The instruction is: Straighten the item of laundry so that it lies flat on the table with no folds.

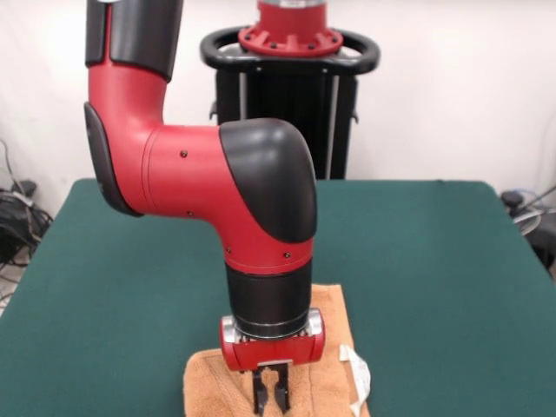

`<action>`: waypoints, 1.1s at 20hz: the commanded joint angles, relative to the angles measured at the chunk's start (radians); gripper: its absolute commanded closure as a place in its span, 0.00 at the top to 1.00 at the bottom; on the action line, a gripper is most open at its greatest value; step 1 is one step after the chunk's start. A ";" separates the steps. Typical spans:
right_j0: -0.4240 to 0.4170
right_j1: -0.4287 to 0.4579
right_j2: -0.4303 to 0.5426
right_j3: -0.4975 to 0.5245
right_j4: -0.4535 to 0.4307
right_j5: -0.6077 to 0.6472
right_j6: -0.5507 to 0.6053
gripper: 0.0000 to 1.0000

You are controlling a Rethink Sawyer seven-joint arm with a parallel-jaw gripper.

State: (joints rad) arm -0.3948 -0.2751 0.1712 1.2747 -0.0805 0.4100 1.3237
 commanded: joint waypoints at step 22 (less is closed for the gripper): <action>-0.241 -0.309 0.056 0.062 -0.039 0.500 -0.113 0.00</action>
State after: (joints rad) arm -0.5984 -0.4942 0.1790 1.3567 -0.0856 0.7325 1.3237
